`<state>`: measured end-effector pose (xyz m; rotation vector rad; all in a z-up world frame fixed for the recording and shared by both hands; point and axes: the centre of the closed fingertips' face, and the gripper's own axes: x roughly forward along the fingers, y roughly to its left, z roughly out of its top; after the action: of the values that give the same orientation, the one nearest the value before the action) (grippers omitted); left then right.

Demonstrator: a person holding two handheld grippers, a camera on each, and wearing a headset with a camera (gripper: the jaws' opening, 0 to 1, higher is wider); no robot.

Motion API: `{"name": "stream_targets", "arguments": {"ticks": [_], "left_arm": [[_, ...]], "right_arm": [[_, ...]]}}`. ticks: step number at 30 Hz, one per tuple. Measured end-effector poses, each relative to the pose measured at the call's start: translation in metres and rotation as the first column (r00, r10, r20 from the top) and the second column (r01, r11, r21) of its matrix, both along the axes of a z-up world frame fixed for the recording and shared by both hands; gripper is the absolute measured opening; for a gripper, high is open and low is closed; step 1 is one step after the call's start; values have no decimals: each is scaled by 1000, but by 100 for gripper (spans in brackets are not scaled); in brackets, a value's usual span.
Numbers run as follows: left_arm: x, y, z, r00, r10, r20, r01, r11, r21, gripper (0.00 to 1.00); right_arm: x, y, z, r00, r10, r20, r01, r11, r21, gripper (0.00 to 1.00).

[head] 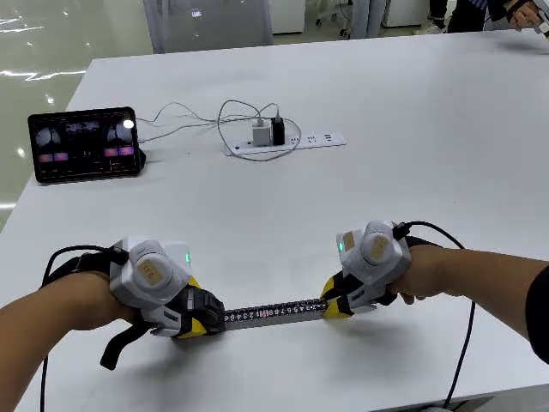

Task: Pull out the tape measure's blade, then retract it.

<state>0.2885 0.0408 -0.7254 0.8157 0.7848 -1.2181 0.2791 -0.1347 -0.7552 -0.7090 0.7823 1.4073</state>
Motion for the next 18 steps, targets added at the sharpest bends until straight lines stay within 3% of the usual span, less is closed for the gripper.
{"name": "stream_targets", "arguments": {"ticks": [18], "left_arm": [[0,0,0,1000,-3,4,3,1000,0,32]], "right_arm": [[-1,-17,0,1000,-12,0,12,1000,-11,9]]}}
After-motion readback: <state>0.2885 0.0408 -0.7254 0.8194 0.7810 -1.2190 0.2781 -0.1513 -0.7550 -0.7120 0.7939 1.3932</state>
